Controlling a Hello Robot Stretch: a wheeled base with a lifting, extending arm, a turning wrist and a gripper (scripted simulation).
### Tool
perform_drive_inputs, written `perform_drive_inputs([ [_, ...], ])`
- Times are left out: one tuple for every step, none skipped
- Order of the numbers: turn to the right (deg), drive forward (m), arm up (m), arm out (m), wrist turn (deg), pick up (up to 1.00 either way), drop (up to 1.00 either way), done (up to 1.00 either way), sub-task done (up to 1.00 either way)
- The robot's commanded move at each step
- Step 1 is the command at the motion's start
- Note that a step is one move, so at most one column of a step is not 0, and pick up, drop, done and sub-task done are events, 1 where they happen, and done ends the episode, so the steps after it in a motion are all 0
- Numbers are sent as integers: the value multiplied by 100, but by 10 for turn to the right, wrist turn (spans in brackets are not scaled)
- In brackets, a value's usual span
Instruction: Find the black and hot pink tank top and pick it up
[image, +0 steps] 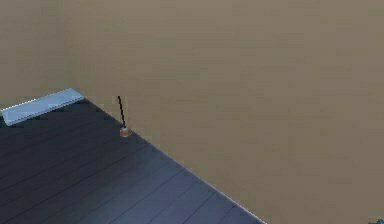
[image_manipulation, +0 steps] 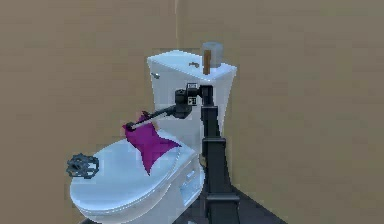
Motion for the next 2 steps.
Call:
perform_drive_inputs([
  [0,0,-30,0,0,0,0,0,0],
  [0,0,0,0,0,100,0,0,0],
])
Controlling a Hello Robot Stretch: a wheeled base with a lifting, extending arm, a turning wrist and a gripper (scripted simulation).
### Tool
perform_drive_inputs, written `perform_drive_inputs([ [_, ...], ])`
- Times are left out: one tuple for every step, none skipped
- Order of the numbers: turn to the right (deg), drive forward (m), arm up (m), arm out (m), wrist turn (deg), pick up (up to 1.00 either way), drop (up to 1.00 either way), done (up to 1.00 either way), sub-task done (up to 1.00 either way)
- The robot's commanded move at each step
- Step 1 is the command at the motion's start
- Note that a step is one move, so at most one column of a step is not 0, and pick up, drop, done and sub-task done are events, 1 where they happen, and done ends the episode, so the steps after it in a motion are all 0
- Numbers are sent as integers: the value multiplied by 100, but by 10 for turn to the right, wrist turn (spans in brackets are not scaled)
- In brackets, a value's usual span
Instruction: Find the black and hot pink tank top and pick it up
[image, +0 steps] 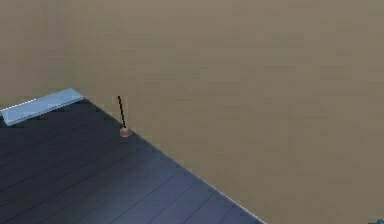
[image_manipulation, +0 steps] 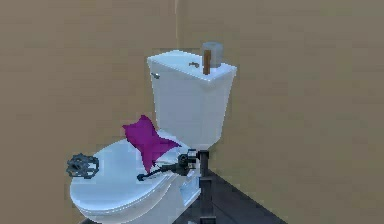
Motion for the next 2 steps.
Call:
perform_drive_inputs([
  [0,0,10,0,0,0,0,0,0],
  [0,0,0,0,0,0,0,100,0],
])
